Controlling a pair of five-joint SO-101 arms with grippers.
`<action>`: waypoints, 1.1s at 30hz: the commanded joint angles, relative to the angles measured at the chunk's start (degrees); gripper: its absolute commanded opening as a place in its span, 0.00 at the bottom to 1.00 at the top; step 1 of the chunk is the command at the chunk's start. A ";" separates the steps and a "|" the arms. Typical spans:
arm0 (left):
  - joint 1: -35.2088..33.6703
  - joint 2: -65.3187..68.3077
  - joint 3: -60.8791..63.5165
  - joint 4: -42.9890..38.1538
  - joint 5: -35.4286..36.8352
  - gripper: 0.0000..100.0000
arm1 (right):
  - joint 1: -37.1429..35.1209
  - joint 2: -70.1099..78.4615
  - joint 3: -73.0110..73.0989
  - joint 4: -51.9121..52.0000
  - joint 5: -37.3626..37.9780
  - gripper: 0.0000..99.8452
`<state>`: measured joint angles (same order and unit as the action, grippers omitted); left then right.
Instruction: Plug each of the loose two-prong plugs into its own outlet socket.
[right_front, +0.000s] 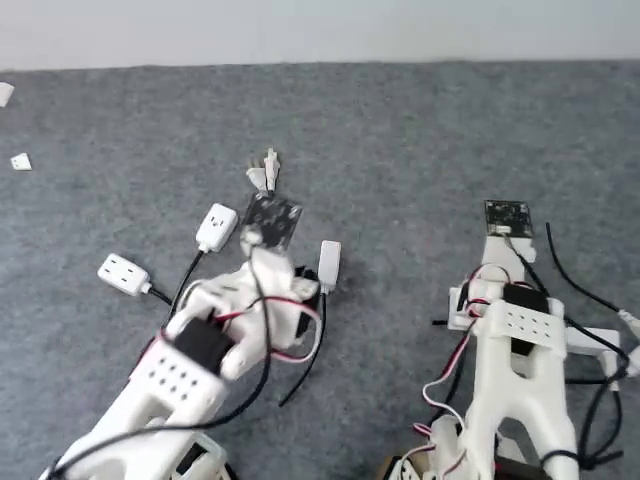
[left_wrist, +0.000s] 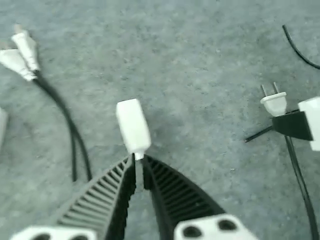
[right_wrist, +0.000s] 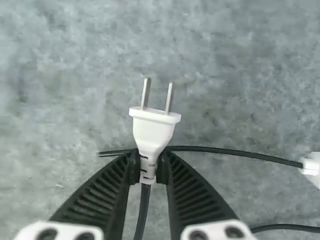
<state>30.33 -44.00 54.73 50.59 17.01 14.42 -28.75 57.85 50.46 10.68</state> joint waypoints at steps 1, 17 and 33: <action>1.76 12.57 -10.95 -0.09 1.32 0.01 | 1.71 0.75 -0.35 -1.63 1.58 0.01; 3.34 58.29 -36.97 -9.14 1.23 0.01 | 1.63 3.38 -0.62 -5.58 2.81 0.01; -11.16 60.92 -40.04 3.16 -0.18 0.01 | 1.45 3.47 -0.53 -6.02 2.81 0.01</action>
<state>21.01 17.71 15.52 51.47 17.98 15.38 -25.32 57.85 45.27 13.05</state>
